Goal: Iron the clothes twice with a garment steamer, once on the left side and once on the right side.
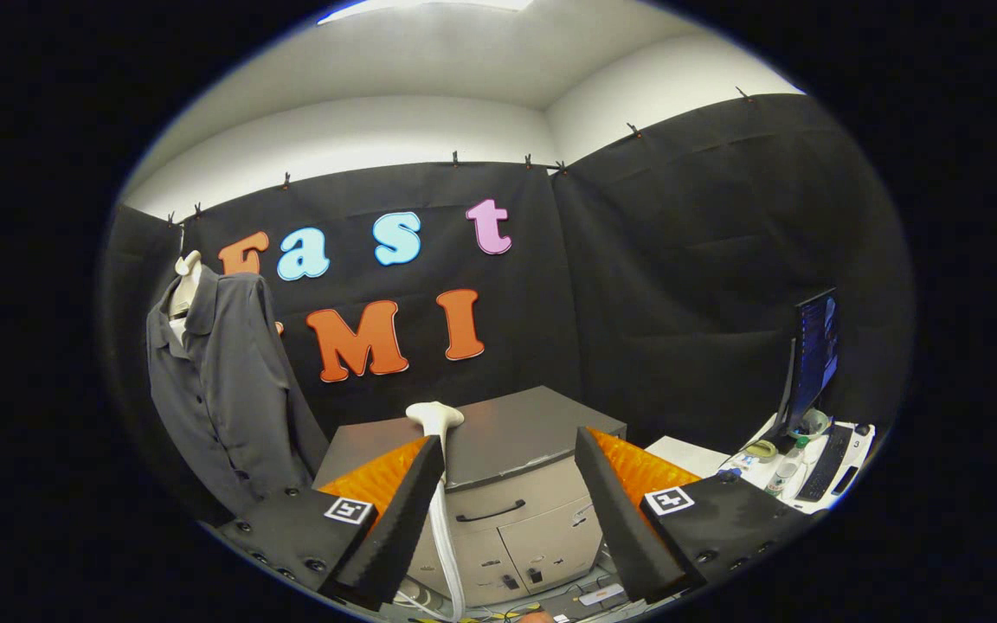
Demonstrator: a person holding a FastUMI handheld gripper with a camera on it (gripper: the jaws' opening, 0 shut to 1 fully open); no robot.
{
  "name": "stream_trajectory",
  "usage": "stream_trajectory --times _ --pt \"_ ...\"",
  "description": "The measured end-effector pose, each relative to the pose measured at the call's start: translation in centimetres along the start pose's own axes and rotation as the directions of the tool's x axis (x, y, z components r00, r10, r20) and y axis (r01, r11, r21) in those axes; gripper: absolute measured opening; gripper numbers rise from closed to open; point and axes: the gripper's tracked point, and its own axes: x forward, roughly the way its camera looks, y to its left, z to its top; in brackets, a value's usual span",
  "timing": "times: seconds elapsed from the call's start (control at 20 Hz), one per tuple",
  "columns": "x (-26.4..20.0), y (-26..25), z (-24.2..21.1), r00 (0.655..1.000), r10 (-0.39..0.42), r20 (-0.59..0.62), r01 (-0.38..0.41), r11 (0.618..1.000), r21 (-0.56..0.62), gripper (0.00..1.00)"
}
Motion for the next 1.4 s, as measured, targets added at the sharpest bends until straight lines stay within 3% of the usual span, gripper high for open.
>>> stream_trajectory --times 0.8,1.1,1.4 --pt "2.9 3.0 -1.8 0.993 0.077 -0.094 -0.082 0.995 -0.052 0.98" --pt "6.7 6.1 -2.1 0.979 0.117 -0.165 -0.131 0.988 -0.077 0.98" --pt "12.6 9.3 -3.9 0.945 0.153 -0.289 -0.187 0.978 -0.093 0.98"
